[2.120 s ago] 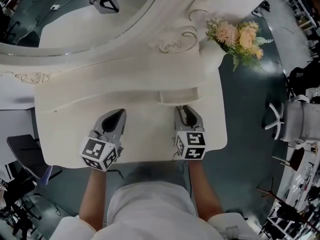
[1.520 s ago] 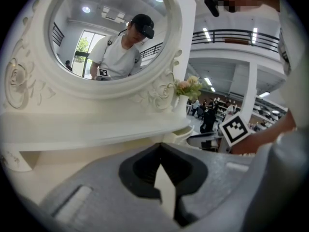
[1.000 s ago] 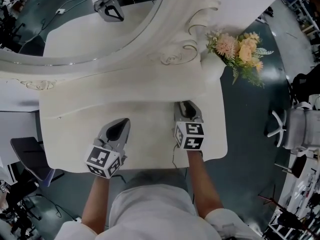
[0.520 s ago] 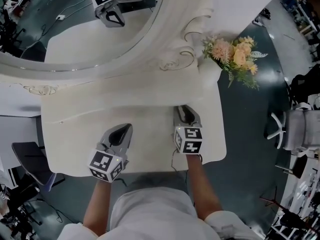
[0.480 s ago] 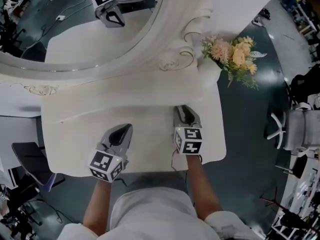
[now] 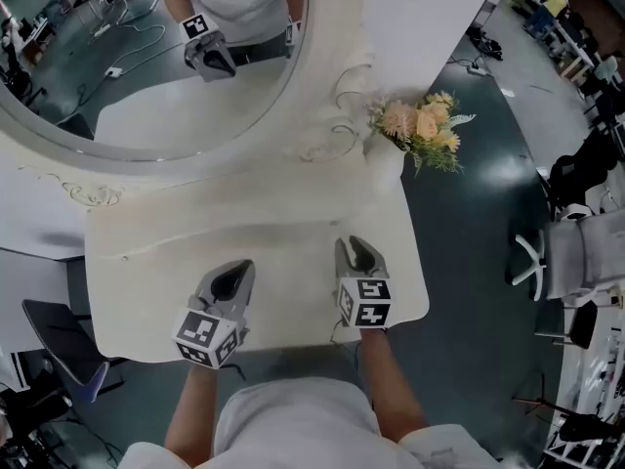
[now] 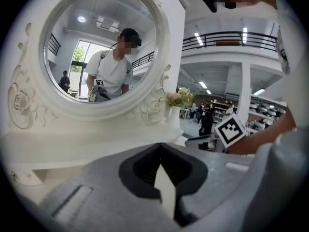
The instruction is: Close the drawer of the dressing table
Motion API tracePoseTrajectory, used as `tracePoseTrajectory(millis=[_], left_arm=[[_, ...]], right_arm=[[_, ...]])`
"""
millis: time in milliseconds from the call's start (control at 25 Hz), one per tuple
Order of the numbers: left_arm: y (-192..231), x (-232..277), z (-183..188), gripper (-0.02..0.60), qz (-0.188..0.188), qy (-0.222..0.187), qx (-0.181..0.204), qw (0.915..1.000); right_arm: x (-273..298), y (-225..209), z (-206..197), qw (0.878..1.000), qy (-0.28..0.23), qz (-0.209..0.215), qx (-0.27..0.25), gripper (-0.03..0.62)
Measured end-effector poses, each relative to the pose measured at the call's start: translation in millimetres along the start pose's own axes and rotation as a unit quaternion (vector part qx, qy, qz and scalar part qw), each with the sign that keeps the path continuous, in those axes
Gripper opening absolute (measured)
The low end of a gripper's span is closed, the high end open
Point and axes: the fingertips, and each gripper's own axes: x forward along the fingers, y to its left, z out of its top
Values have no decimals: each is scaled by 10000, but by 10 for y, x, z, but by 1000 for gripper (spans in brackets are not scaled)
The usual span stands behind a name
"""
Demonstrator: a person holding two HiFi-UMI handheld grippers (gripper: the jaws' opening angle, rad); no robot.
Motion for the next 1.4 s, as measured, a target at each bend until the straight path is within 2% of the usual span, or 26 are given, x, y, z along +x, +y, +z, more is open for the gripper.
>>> tracePoseTrajectory(millis=[200,320,480,760,1400], left_arm=[[-85,-203,154,0,5,-216,85,9997],[-137,-340,244,0,16,-332,129,9994],[-202,-489,362,0,58,-499,208,9985],[-253,-675,576,0,100,-736,328,9967],[-229,-1014,1126,0,209,-1228,740,9895]], right_arm=[[-327,91,105,9998,-154,-56,-89,93],[-535,132,209,9992,-331,-152,-147,60],[-767,173,304,9985,-466,-188,-206,58],[-1101,215,486,9967,-705,-249,-316,3],[-1590,422,933,9915,-1173,-205,-524,3]])
